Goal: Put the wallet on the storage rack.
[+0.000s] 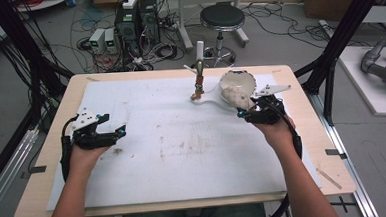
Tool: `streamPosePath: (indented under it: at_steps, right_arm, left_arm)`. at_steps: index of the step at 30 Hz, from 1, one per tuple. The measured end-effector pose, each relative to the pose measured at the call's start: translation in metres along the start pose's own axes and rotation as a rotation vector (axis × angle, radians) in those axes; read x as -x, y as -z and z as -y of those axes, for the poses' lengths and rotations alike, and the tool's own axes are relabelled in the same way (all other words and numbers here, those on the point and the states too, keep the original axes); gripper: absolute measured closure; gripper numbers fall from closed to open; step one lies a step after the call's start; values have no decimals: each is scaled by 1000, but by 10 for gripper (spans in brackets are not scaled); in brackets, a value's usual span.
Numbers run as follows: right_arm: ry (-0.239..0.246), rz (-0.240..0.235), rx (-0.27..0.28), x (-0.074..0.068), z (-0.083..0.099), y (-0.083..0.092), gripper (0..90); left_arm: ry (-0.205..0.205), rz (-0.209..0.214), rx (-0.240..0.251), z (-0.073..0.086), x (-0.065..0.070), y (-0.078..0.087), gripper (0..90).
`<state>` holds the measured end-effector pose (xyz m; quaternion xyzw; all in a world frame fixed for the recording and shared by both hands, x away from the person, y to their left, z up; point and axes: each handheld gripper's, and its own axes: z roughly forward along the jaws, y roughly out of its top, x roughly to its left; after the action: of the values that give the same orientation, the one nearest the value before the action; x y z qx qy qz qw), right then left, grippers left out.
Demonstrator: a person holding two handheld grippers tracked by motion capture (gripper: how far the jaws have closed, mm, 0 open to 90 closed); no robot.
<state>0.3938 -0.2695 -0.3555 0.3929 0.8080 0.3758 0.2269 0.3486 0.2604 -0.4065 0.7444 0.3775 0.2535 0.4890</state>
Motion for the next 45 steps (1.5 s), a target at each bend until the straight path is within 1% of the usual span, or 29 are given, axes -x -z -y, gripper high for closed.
streamPosePath:
  at_steps: [2, 3, 5, 13, 14, 15, 17, 22, 24, 26, 28, 32, 34, 39, 40, 43, 45]
  right_arm:
    - [-4, 16, -2, 5, -6, -3, 366]
    - [-4, 16, -2, 5, -6, -3, 366]
    - [-2, 29, -20, 10, -14, -8, 365]
    - [-7, 66, -54, 20, -26, -21, 365]
    - [-3, 71, -59, 22, -27, -23, 365]
    - [-2, 80, -75, 25, -31, -26, 365]
    - [1, 91, -79, 27, -34, -29, 365]
    - [6, 112, -98, 29, -36, -36, 365]
    - [3, 115, -118, 31, -34, -42, 364]
    - [-5, 108, -120, 32, -34, -45, 364]
    - [-1, 108, -121, 32, -35, -48, 364]
    - [11, 127, -145, 31, -34, -54, 363]
    - [2, 137, -158, 33, -33, -57, 362]
    - [-7, 156, -161, 35, -32, -60, 357]
    - [-11, 167, -167, 36, -32, -61, 350]
    - [-13, 172, -166, 36, -32, -62, 342]
    - [-15, 181, -146, 36, -32, -61, 332]
  left_arm:
    - [0, 2, -1, 0, -1, 0, 216]
    - [1, 1, -1, 0, -1, 0, 216]
    - [4, 0, 0, 1, -1, 0, 215]
    - [4, -3, -5, 2, -3, 0, 215]
    - [8, -3, -3, 3, -3, 0, 215]
    - [10, -4, -4, 3, -3, 0, 215]
    - [8, -5, -6, 3, -4, 0, 215]
    - [10, -6, -6, 4, -5, 0, 216]
    - [12, -7, -7, 4, -5, 0, 216]
    - [11, -7, -10, 5, -5, 0, 216]
    - [12, -7, -10, 5, -5, -1, 216]
    - [14, -6, -17, 6, -5, -1, 216]
    - [14, -6, -17, 6, -5, -1, 216]
    - [17, -2, -20, 7, -6, -2, 215]
    - [15, -2, -23, 7, -5, -3, 216]
    - [12, 1, -27, 8, -5, -4, 216]
    - [10, 0, -28, 7, -5, -4, 216]
